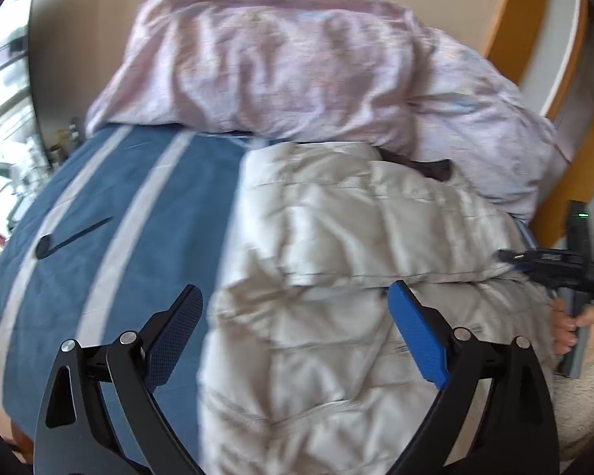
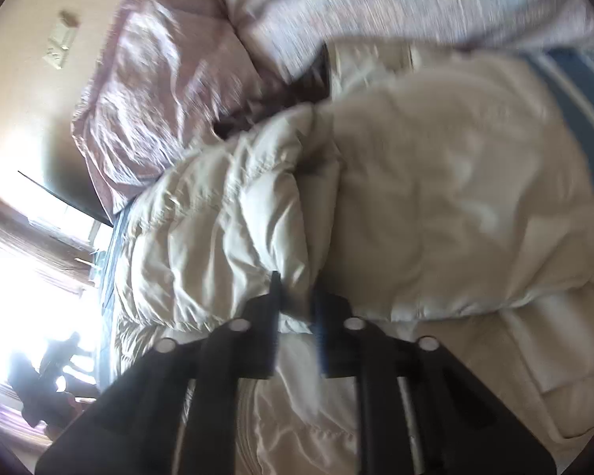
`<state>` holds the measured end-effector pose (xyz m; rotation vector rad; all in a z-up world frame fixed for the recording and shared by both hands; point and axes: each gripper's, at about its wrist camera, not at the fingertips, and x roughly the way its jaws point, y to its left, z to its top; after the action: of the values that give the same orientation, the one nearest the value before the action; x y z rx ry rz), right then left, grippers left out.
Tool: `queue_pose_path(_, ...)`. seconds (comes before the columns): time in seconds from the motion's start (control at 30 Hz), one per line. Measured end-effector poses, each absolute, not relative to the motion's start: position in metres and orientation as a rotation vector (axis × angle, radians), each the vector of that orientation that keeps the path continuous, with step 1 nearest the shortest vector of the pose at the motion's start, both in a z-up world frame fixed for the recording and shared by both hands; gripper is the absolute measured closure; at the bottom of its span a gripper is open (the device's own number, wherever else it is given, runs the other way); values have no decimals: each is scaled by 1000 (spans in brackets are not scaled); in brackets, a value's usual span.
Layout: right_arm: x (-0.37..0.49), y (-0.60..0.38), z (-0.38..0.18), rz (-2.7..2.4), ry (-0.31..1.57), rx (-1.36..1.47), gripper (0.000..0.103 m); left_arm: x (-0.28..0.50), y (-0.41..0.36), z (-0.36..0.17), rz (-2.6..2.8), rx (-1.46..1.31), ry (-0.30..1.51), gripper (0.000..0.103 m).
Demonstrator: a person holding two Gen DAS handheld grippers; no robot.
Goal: Fold large clothes
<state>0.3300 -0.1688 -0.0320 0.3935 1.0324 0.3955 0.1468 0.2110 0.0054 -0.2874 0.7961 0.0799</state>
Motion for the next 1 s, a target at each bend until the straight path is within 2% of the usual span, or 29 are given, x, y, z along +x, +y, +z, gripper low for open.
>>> queue_pose_path(0.07, 328, -173, -26, 367, 995, 380, 92, 144, 222, 1, 111, -295, 796, 7)
queue_pose_path(0.2, 335, -164, -52, 263, 1091, 305, 92, 138, 238, -10, 148, -292, 815, 7)
queue_pose_path(0.43, 346, -151, -64, 228, 1129, 201, 89, 126, 246, -23, 148, -259, 833, 8)
queue_pose_path(0.53, 336, -163, -50, 263, 1116, 211, 72, 116, 247, -28, 144, -225, 839, 7)
queue_pose_path(0.6, 316, -184, -34, 302, 1069, 247, 45, 109, 250, -33, 127, -233, 861, 7)
queue_pose_path(0.67, 297, -209, -24, 329, 1034, 289, 34, 104, 254, -38, 97, -268, 883, 7)
queue_pose_path(0.77, 265, -263, -15, 348, 1013, 373, 27, 95, 262, -47, 36, -349, 923, 7)
queue_pose_path(1.0, 211, -374, -43, 272, 1088, 537, 26, 72, 266, -68, -62, -477, 981, 8)
